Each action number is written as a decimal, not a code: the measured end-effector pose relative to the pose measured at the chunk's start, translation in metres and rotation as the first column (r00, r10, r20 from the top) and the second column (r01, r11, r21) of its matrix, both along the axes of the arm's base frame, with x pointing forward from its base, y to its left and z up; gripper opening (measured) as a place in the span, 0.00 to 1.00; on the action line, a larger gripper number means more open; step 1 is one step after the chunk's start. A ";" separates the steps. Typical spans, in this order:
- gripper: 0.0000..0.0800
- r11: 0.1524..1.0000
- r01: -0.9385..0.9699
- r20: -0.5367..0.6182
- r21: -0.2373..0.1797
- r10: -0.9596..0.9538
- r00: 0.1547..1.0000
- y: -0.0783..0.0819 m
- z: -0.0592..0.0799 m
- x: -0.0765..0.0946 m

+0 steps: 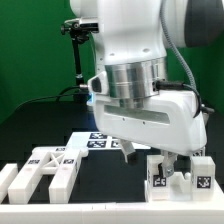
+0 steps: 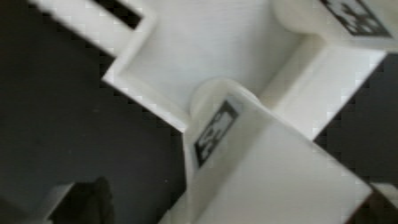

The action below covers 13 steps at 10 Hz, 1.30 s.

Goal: Assemble chair

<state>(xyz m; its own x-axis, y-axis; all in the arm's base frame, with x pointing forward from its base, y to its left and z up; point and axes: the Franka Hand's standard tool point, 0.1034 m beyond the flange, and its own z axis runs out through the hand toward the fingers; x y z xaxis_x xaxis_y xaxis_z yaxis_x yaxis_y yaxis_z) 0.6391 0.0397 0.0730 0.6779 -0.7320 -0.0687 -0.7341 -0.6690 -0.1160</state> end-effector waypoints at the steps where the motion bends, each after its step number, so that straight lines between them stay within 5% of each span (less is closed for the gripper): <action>1: 0.79 0.994 -0.110 0.008 0.000 0.110 0.994 0.001 -0.001 -0.005; 4: 0.81 0.963 -0.266 0.052 -0.036 0.267 0.962 -0.002 -0.001 -0.007; 7: 0.81 0.773 -0.630 0.058 -0.076 0.634 0.771 0.006 -0.008 -0.015; 9: 0.81 0.797 -0.600 0.055 -0.073 0.604 0.795 0.005 -0.008 -0.015; 12: 0.35 0.895 -0.442 0.042 -0.057 0.444 0.895 0.005 -0.008 -0.015; 13: 0.35 0.925 -0.378 0.037 -0.051 0.380 0.924 0.005 -0.008 -0.015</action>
Offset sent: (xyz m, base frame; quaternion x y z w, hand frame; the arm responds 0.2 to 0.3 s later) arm 0.0000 0.0000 0.0000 0.0000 0.0000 -0.1296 0.9916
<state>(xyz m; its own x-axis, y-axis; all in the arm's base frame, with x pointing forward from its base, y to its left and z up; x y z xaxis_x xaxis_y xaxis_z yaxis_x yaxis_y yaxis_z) 0.6242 0.0446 0.0649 0.9068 -0.4216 -0.0056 -0.4197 -0.9011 -0.1089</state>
